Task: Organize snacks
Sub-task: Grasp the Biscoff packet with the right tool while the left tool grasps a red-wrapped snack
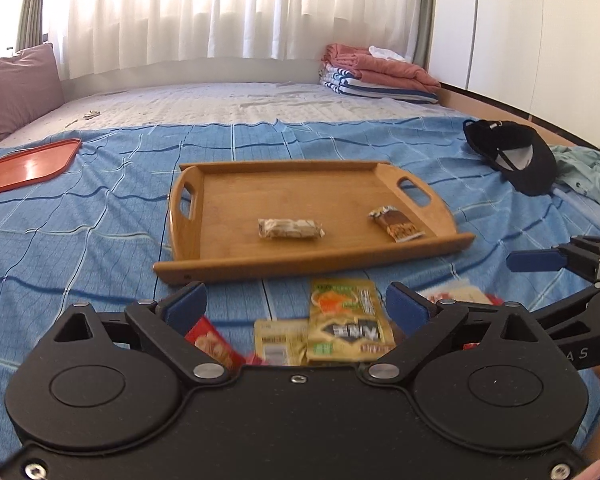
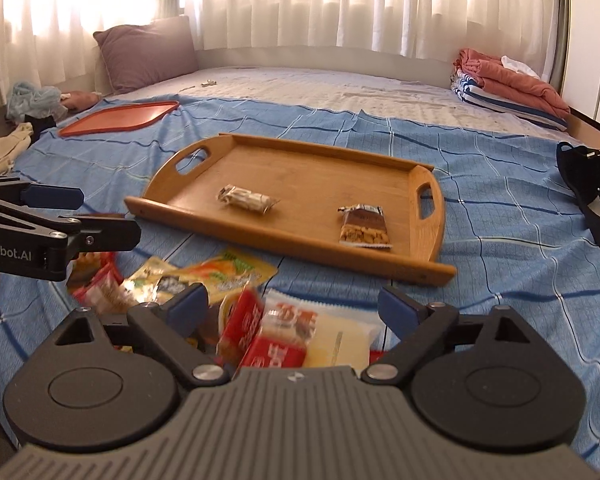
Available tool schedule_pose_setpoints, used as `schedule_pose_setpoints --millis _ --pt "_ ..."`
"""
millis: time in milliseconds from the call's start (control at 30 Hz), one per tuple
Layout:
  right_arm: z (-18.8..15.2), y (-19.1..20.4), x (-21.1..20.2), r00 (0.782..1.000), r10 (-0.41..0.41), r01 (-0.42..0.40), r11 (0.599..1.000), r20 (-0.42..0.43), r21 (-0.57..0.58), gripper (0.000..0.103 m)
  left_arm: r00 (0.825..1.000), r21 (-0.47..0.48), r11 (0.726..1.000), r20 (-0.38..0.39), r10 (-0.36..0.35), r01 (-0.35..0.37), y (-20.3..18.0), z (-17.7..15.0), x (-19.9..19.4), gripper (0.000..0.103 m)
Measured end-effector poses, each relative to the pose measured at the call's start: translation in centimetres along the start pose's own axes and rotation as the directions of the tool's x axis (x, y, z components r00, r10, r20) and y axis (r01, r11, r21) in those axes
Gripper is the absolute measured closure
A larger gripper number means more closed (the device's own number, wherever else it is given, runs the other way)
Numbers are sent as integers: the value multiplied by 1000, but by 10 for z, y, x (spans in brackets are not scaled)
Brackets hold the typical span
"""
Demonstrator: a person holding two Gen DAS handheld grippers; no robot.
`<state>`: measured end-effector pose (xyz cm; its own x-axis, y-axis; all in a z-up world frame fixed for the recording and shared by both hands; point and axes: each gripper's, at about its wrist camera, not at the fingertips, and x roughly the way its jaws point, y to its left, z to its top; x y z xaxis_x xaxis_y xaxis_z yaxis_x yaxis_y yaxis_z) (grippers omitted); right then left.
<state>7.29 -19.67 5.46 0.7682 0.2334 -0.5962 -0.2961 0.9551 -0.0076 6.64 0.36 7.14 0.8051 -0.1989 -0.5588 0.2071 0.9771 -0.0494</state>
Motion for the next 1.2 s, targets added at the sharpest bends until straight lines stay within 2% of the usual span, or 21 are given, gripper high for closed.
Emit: schedule_pose_setpoints --millis 167,467,700,867,933,1100,1200 --pt "-20 7 -13 998 -54 54 998 14 -19 3 1000 11 1000 6 2 -2 -2 -23 -15 6" --pt "-46 3 -16 998 -68 68 997 -4 22 2 1000 -2 1000 -14 14 -14 -6 -54 -19 6" --pt "-57 8 -14 998 -66 66 998 4 22 0 998 38 998 -30 56 -55 -12 -73 -15 8" --pt "-59 13 -17 996 -73 72 997 44 33 0 997 26 996 -9 80 -80 -11 -73 -14 15" --pt "-57 17 -16 997 -57 56 998 47 28 0 996 24 995 -5 92 -92 -9 -71 -12 22" --pt "-52 29 -14 997 -49 50 999 59 -20 7 995 3 995 -8 102 -102 -4 -65 -4 26" --pt "-50 31 -11 997 -42 42 999 59 -10 13 995 14 995 -11 103 -103 -4 -63 3 29"
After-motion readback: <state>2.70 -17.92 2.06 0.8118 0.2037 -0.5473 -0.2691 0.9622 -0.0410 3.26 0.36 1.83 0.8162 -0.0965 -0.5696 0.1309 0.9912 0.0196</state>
